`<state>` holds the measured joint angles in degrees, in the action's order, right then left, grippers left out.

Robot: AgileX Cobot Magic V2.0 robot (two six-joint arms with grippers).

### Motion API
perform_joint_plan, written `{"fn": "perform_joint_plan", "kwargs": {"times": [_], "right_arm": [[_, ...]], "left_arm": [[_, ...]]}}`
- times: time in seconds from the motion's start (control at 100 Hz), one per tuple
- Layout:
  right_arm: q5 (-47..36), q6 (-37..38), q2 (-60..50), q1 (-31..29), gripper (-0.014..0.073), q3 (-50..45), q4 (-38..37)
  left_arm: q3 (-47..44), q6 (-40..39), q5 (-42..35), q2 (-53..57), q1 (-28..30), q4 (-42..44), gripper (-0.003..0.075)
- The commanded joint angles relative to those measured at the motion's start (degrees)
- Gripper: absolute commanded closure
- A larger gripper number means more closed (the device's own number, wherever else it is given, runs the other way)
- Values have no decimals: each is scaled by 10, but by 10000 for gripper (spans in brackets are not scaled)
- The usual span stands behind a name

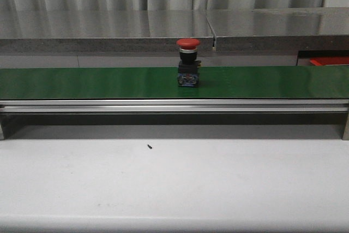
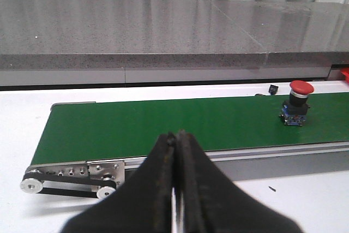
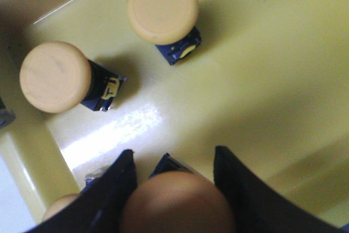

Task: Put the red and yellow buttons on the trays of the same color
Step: 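Carry the yellow button into the yellow tray and open the right gripper, then lower the right gripper onto the red button on the belt and grasp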

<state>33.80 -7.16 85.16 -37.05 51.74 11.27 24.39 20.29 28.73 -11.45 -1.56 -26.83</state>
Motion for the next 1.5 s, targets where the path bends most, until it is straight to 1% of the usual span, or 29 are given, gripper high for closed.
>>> {"fn": "perform_joint_plan", "kwargs": {"times": [0.0, 0.15, 0.42, 0.49, 0.64, 0.71, 0.76, 0.86, 1.06, 1.18, 1.33, 1.49], "right_arm": [[-39, 0, -3, -4, 336, 13, -5], [-57, 0, 17, -4, 335, 13, -6], [-59, 0, 51, -4, 329, 12, -6], [-59, 0, 51, -4, 281, 11, -8], [-60, 0, 51, -4, 81, 11, -8], [-58, 0, 50, -4, 22, 11, -8], [-55, 0, 48, -4, 8, 11, -8], [-52, 0, 35, -4, 10, 11, -7], [-56, 0, -41, 2, 10, 11, 12], [-56, -27, -100, 43, 10, 11, 12], [-54, -89, -157, 137, 10, 11, 12], [-29, -136, -170, 233, 10, 11, 12]], "left_arm": [[15, -1, -38, -5, -4, -11, 739], [15, -1, -38, -5, -4, -11, 739], [15, -1, -38, -5, -4, -11, 739], [15, -1, -38, -5, -4, -11, 739], [15, -1, -38, -5, -4, -11, 739], [15, -1, -38, -5, -4, -11, 739], [15, -1, -38, -5, -4, -11, 739], [15, -1, -38, -5, -4, -11, 739], [15, -1, -38, -5, -4, -11, 739], [15, -1, -38, -5, -4, -11, 739], [15, -1, -38, -5, -4, -11, 739], [15, -1, -38, -5, -4, -11, 739]]}}
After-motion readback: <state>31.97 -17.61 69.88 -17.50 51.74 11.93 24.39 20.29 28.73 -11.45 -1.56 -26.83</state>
